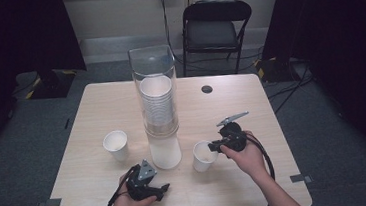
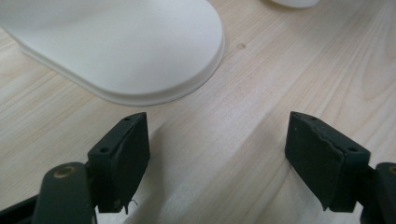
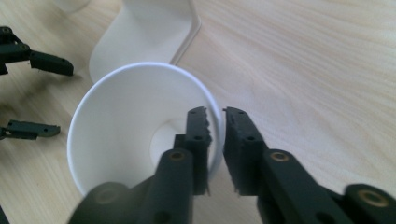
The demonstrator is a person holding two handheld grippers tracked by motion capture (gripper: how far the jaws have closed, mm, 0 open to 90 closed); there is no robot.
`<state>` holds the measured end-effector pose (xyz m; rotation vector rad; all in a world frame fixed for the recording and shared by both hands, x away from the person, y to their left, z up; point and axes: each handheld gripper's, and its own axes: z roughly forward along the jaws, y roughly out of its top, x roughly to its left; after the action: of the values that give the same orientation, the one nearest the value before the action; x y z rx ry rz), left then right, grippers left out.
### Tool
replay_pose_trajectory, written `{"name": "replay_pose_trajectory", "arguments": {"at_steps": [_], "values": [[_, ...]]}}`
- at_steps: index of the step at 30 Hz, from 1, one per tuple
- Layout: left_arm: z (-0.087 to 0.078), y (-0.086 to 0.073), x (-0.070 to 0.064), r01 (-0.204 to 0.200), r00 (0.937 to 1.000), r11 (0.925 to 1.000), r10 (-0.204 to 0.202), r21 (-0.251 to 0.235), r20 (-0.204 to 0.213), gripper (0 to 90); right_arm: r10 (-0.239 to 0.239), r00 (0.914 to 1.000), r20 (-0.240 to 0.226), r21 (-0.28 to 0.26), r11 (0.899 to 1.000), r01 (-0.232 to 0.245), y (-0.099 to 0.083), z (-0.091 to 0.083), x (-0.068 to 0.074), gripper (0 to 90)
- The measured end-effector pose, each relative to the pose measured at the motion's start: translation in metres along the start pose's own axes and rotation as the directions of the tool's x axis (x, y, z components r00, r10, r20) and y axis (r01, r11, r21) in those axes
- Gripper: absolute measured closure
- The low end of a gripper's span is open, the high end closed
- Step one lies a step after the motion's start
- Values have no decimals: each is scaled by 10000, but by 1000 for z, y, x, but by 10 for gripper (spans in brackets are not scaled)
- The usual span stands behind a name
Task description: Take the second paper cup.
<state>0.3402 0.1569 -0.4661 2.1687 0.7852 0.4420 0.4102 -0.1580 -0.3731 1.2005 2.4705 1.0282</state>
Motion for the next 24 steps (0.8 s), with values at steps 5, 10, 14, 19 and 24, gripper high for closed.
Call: {"name": "replay_pose_trajectory", "arguments": {"at_steps": [5,10,14,19,24], "values": [[-5,-6,4,-24,10000,9999,23,113,42,211,110,9999,-42,-897,9959,-113,-2,-5,-2,530],[-9,-11,10,-19,10000,10000,19,75,43,201,338,9980,-539,-1617,9859,-421,-9,-20,-9,367],[-13,-15,16,-46,10000,9999,47,128,-66,169,358,9988,-346,-2320,9718,-429,-17,-35,-22,259],[-16,-22,22,-7,10000,9997,7,-231,-13,158,409,9972,632,-2370,9712,-248,-40,-38,-45,157],[-17,-25,24,-9,10000,9994,9,-340,13,155,96,9952,975,-1972,9803,99,-66,-27,-54,149]]}}
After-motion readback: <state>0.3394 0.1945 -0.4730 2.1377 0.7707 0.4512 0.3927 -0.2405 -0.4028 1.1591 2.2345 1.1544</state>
